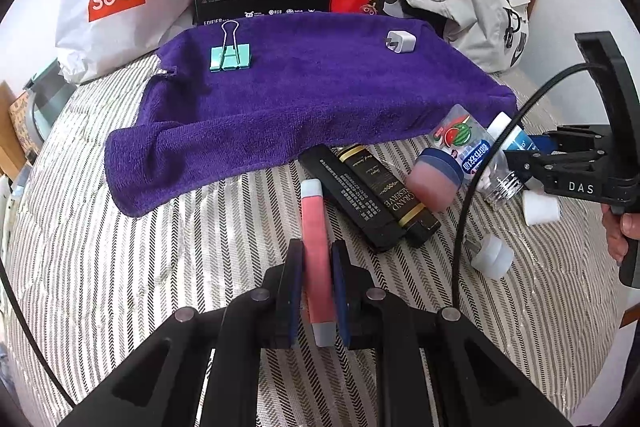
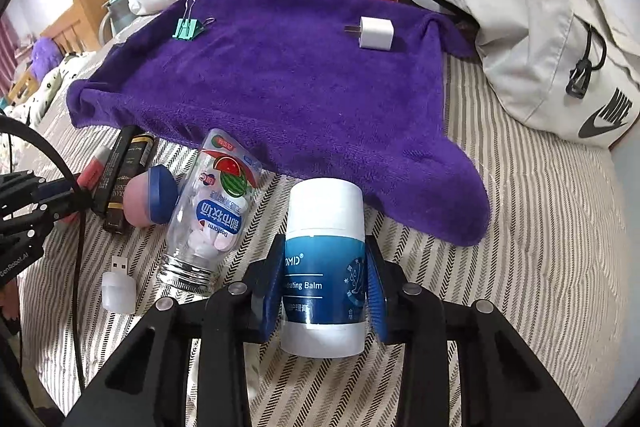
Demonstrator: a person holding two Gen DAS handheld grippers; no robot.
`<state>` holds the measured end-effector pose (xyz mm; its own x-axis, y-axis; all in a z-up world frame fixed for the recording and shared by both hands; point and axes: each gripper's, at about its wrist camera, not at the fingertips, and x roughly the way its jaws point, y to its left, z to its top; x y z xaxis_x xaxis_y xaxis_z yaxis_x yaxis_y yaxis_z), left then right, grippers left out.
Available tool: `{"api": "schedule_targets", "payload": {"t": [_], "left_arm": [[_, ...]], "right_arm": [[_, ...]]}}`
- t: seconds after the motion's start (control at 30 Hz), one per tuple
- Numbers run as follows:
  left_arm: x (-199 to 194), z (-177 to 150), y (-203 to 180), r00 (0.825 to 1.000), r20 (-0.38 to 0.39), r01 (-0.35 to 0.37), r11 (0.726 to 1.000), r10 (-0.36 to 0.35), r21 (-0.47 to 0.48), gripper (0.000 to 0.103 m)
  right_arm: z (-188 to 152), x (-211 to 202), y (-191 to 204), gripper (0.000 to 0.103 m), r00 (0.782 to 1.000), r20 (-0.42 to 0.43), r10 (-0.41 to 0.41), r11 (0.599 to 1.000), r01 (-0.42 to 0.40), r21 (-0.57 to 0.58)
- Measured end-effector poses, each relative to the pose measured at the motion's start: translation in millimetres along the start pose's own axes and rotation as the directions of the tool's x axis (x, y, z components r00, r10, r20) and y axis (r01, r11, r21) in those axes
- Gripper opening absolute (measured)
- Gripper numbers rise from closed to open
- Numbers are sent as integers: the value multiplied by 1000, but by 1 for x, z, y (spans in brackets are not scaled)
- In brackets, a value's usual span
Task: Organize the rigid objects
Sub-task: 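Grasp the pink marker with the left gripper while the right gripper grasps the white-blue tube, then carry the marker and tube onto the purple towel with both grippers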
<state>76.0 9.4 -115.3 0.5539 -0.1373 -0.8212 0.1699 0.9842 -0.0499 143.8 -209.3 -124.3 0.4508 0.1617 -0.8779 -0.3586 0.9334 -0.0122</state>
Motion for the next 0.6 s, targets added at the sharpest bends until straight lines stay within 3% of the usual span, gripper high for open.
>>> {"api": "schedule_targets", "payload": {"t": [0.2,0.6], "left_arm": [[3,3,-9,999,3,-40,999,39,31,14],[-1,9,15,999,-19,47,996,-48,-71,13]], "right_arm": [[0,0,2,36,1000,23,-8,1000,8,-15],[-5,-33,-9,36,997,26,75,997,-75,7]]}}
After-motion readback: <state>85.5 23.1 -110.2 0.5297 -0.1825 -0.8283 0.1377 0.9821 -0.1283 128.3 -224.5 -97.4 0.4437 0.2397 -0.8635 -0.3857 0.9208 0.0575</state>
